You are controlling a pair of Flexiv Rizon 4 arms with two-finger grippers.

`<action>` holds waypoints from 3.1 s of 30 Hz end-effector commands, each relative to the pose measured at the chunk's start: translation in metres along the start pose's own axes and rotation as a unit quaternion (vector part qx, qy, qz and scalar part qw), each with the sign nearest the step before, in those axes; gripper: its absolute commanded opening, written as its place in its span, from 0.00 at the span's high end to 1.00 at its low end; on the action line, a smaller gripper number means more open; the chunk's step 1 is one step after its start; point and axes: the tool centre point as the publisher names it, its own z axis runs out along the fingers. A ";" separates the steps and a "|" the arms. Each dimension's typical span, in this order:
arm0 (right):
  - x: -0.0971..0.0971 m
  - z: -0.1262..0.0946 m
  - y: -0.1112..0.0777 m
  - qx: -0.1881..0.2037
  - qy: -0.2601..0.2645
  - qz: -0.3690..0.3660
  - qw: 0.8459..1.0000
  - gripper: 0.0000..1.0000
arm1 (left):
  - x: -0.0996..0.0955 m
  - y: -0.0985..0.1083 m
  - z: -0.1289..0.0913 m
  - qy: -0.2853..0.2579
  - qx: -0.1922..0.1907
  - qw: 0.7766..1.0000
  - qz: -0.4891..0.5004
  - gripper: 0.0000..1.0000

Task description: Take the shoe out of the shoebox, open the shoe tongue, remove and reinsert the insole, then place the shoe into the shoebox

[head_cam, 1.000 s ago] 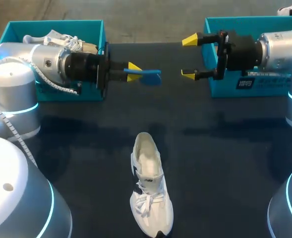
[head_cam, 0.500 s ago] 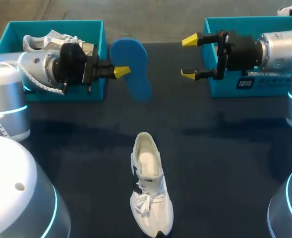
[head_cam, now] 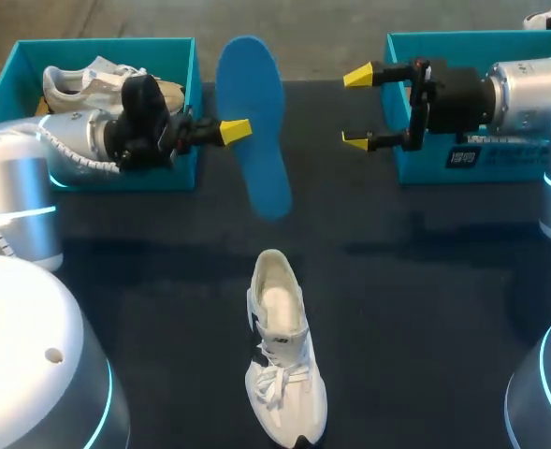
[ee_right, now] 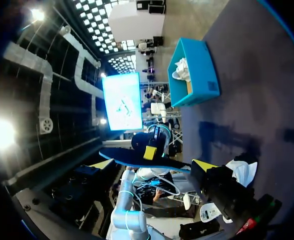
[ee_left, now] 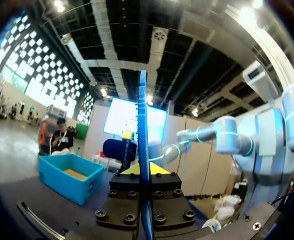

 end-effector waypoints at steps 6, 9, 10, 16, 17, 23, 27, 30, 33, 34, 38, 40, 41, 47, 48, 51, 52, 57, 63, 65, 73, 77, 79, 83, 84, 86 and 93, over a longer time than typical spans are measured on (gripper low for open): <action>0.000 0.001 0.000 -0.001 0.000 0.001 1.000 0.00 | 0.009 0.002 0.010 -0.104 0.051 0.905 -0.410 1.00; 0.000 0.001 0.000 -0.001 0.000 0.001 1.000 0.00 | 0.009 0.008 0.009 -0.113 0.046 0.882 -0.455 1.00; 0.000 0.001 0.000 -0.001 0.000 0.001 1.000 0.00 | 0.009 0.010 0.009 -0.114 0.045 0.875 -0.468 1.00; 0.000 0.001 0.000 -0.001 0.000 0.001 1.000 0.00 | 0.008 0.016 0.012 -0.118 0.055 0.832 -0.538 1.00; 0.000 0.001 0.000 -0.001 0.000 0.001 1.000 0.00 | 0.007 0.017 0.012 -0.120 0.058 0.826 -0.548 1.00; 0.000 0.001 0.000 -0.001 0.000 0.001 1.000 0.00 | 0.002 0.025 0.013 -0.126 0.073 0.786 -0.601 1.00; 0.000 0.001 0.000 -0.001 0.000 0.001 1.000 0.00 | -0.001 0.027 0.012 -0.130 0.075 0.772 -0.618 1.00; 0.000 0.001 0.000 -0.001 0.000 0.001 1.000 0.00 | -0.004 0.030 0.011 -0.131 0.075 0.766 -0.625 1.00; 0.000 0.001 0.000 -0.001 0.000 0.001 1.000 0.00 | -0.007 0.033 0.010 -0.135 0.074 0.761 -0.630 1.00; 0.000 0.001 0.000 -0.001 0.000 0.001 1.000 0.00 | -0.008 0.034 0.010 -0.135 0.074 0.761 -0.630 1.00; 0.000 0.001 0.000 -0.001 0.000 0.001 1.000 0.00 | -0.011 0.036 0.010 -0.136 0.072 0.761 -0.630 1.00; 0.000 0.001 0.000 -0.001 0.000 0.001 1.000 0.00 | -0.012 0.038 0.011 -0.135 0.069 0.761 -0.631 1.00; 0.000 0.001 0.000 -0.001 0.000 0.001 1.000 0.00 | -0.013 0.040 0.012 -0.136 0.069 0.760 -0.632 1.00; 0.000 0.001 0.000 -0.001 0.000 0.001 1.000 0.00 | -0.022 0.052 0.014 -0.143 0.065 0.759 -0.632 1.00; 0.000 0.001 0.000 -0.001 0.000 0.001 1.000 0.00 | -0.023 0.052 0.014 -0.141 0.066 0.759 -0.632 1.00; 0.000 0.001 0.000 -0.001 0.000 0.001 1.000 0.00 | -0.026 0.054 0.015 -0.136 0.067 0.764 -0.627 1.00; 0.000 0.001 0.000 -0.001 0.000 0.001 1.000 0.00 | -0.027 0.055 0.016 -0.135 0.068 0.765 -0.626 1.00; 0.000 0.001 0.000 -0.001 0.000 0.001 1.000 0.00 | -0.032 0.061 0.017 -0.134 0.066 0.767 -0.625 1.00; 0.000 0.001 0.000 -0.001 0.000 0.001 1.000 0.00 | -0.040 0.069 0.022 -0.133 0.060 0.767 -0.625 1.00; 0.000 0.001 0.000 -0.001 0.000 0.001 1.000 0.00 | -0.044 0.072 0.025 -0.133 0.059 0.767 -0.625 1.00; 0.002 0.001 0.001 0.006 -0.009 -0.001 1.000 0.00 | -0.048 0.075 0.028 -0.133 0.058 0.767 -0.625 1.00; 0.017 -0.003 0.002 0.013 -0.093 0.015 0.995 0.00 | -0.048 0.075 0.028 -0.133 0.058 0.767 -0.625 1.00; 0.029 -0.004 0.001 0.013 -0.136 0.012 0.991 0.00 | -0.048 0.075 0.028 -0.133 0.058 0.767 -0.625 1.00; 0.051 -0.006 -0.001 0.010 -0.224 0.008 0.975 0.00 | -0.048 0.075 0.028 -0.133 0.058 0.767 -0.625 1.00; 0.054 -0.006 -0.002 0.011 -0.236 0.006 0.972 0.00 | -0.048 0.075 0.028 -0.133 0.058 0.767 -0.625 1.00; 0.063 -0.004 -0.005 0.009 -0.272 -0.003 0.962 0.00 | -0.048 0.075 0.028 -0.133 0.058 0.767 -0.625 1.00; 0.080 0.001 -0.017 0.001 -0.380 0.003 0.925 0.00 | -0.048 0.075 0.028 -0.133 0.058 0.767 -0.625 1.00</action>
